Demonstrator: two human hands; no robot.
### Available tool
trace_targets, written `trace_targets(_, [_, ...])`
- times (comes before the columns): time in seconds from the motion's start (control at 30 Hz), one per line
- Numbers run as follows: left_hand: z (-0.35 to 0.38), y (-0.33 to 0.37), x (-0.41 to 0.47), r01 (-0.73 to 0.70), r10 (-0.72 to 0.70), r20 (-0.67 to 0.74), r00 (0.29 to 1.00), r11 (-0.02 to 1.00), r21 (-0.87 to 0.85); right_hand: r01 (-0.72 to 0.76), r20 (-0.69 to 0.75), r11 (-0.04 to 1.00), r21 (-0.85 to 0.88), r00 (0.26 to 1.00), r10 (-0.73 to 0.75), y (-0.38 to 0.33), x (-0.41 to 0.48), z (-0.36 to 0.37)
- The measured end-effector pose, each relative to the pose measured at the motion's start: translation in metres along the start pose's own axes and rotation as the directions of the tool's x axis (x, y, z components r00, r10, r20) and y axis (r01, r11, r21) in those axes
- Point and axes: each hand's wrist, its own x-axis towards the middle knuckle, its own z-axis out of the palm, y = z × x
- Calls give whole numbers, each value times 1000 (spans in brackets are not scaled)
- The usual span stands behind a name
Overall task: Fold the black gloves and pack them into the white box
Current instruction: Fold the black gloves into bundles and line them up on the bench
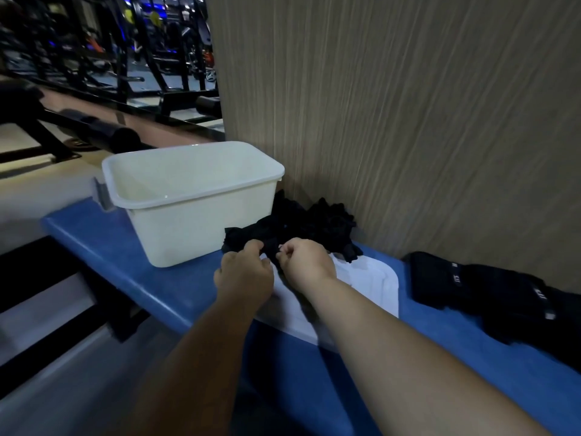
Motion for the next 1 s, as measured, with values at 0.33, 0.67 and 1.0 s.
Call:
trace_targets(0.33, [-6, 10, -13, -239, 233, -340, 911, 971, 23, 108, -64, 944, 313, 994, -93, 42, -63, -39])
trace_targets(0.67, [12, 78, -72, -173, 267, 495, 827, 958, -228, 58, -168, 868, 493, 985, 30, 125, -167, -91])
trace_targets(1.0, [62, 132, -147, 76, 460, 705, 540, 807, -585, 13, -227, 603, 798, 933, 280, 191, -252, -129])
